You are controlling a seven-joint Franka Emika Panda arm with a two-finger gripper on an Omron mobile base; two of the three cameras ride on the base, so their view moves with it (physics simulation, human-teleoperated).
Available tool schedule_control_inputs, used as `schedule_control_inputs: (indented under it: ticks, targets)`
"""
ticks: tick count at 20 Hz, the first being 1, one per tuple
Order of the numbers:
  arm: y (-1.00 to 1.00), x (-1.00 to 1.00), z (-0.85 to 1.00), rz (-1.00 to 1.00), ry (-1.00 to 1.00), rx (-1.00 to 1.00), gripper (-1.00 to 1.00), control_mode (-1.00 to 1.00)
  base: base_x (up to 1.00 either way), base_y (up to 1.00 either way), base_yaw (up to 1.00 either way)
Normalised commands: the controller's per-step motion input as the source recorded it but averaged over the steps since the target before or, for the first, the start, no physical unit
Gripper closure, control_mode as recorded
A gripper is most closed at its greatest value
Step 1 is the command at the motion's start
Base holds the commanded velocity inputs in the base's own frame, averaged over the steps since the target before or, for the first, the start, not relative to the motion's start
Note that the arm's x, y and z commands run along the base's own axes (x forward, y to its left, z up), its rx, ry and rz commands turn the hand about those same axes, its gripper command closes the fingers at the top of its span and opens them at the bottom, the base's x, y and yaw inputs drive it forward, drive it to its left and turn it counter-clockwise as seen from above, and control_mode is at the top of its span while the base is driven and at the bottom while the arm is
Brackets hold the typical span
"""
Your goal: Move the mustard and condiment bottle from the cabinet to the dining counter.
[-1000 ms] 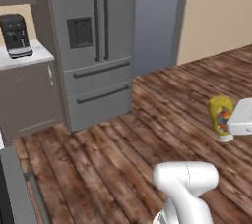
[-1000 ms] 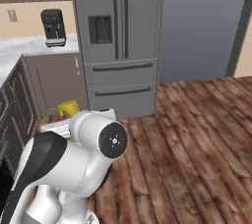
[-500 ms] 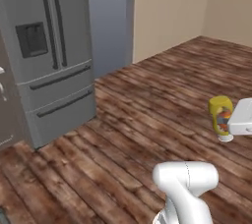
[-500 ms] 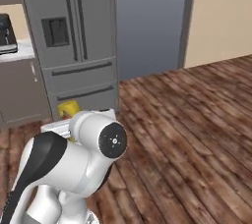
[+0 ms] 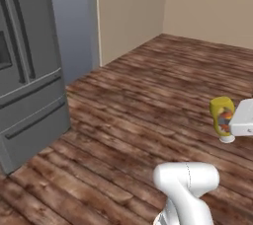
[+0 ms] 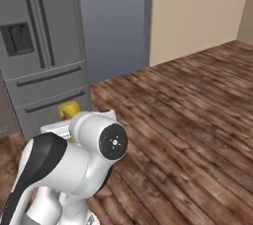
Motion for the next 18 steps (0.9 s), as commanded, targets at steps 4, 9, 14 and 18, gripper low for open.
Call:
schedule_control_inputs:
  ticks: [4,9,14,18]
  targets:
    - [0.00,0.00,0.00,0.00,0.00,0.00,1.00,1.00,0.61,0.25,-0.33]
    - [0.00,0.00,0.00,0.00,0.00,0.00,1.00,1.00,0.67,0.47,-0.34]
    - [0.00,0.00,0.00,0.00,0.00,0.00,1.00,1.00,0.73,0.59,-0.35]
    - [0.00,0.00,0.00,0.00,0.00,0.00,1.00,1.00,0.84,0.58,-0.35]
